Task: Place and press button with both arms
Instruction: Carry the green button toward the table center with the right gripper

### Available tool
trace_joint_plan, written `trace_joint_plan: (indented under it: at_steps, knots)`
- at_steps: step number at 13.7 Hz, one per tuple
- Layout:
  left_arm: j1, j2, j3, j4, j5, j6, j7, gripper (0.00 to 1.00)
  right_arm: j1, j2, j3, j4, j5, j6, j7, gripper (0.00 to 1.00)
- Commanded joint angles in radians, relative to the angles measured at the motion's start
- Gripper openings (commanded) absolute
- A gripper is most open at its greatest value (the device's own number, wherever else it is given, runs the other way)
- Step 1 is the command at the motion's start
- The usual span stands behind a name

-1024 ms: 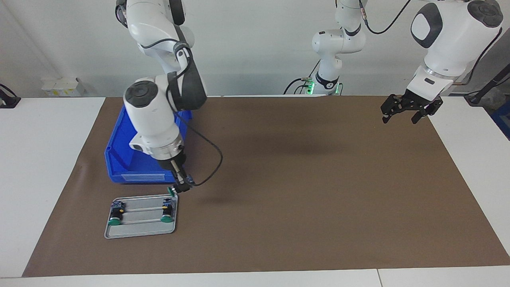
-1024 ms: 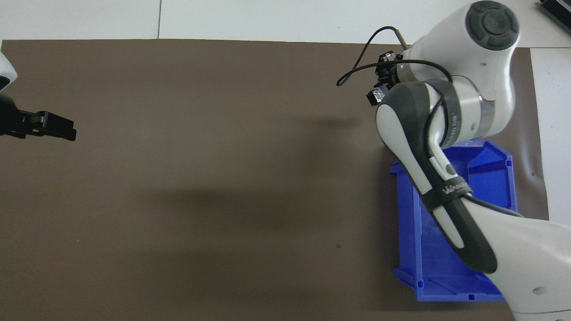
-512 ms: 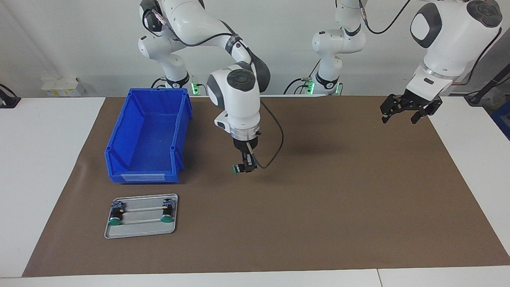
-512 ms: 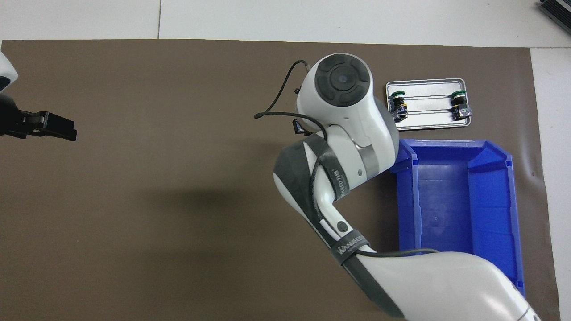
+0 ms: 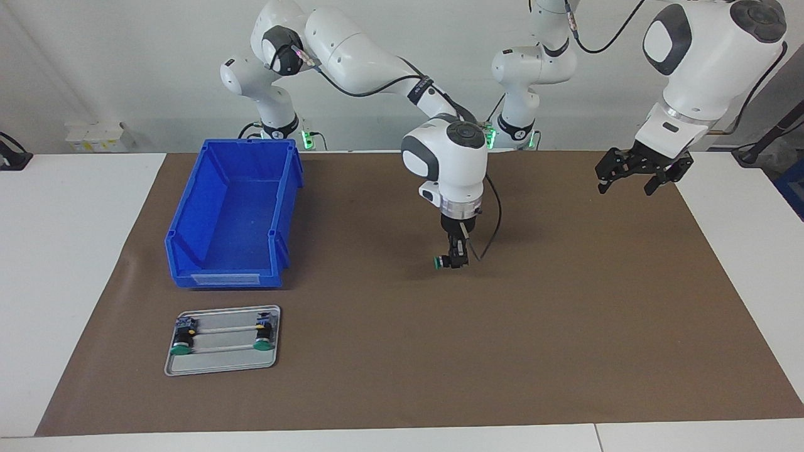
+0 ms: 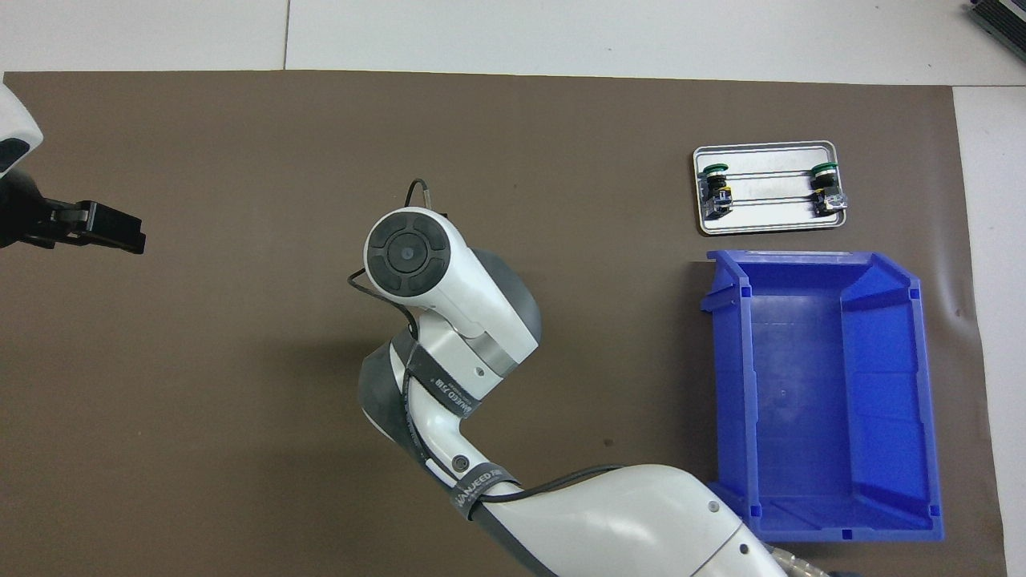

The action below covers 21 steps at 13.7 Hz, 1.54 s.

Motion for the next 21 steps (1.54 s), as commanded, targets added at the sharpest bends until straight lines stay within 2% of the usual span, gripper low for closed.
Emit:
trace_joint_plan:
  at_steps: [1, 4, 6, 7, 12, 13, 14, 15, 18, 21]
  knots:
    - [-0.023, -0.028, 0.002, -0.039, -0.010, 0.021, 0.023, 1.00, 0.040, 0.025, 0.004, 0.034, -0.018, 0.034, 0.073, 0.00]
    - [-0.023, -0.063, 0.002, -0.114, -0.010, 0.064, 0.213, 1.00, 0.067, 0.033, 0.004, 0.020, -0.019, 0.057, 0.089, 0.00]
    - [-0.023, -0.077, 0.002, -0.157, -0.011, 0.108, 0.311, 1.00, 0.092, 0.082, 0.002, 0.018, -0.045, 0.062, 0.093, 0.00]
    - [-0.025, -0.079, 0.002, -0.169, -0.014, 0.136, 0.333, 1.00, 0.088, 0.082, 0.002, 0.017, -0.051, 0.058, 0.092, 0.00]
    - [-0.028, -0.106, 0.002, -0.235, -0.105, 0.198, 0.528, 1.00, 0.098, 0.088, 0.002, 0.014, -0.050, 0.077, 0.110, 0.00]
    - [-0.028, -0.114, 0.002, -0.258, -0.106, 0.204, 0.567, 1.00, 0.104, 0.097, 0.002, 0.012, -0.054, 0.080, 0.116, 0.37]
    - [-0.028, -0.122, 0.002, -0.279, -0.108, 0.211, 0.607, 1.00, 0.103, 0.100, 0.002, 0.012, -0.074, 0.110, 0.115, 0.95]
    - [-0.028, -0.129, 0.002, -0.296, -0.113, 0.218, 0.647, 1.00, 0.104, 0.100, 0.002, 0.012, -0.090, 0.126, 0.113, 1.00]
    - [-0.031, -0.139, 0.002, -0.333, -0.123, 0.228, 0.776, 1.00, 0.111, 0.070, 0.002, 0.012, -0.116, 0.079, 0.094, 1.00]
    - [-0.060, -0.148, 0.002, -0.391, -0.125, 0.271, 0.826, 1.00, 0.082, -0.015, -0.001, -0.044, -0.117, 0.034, -0.082, 1.00]
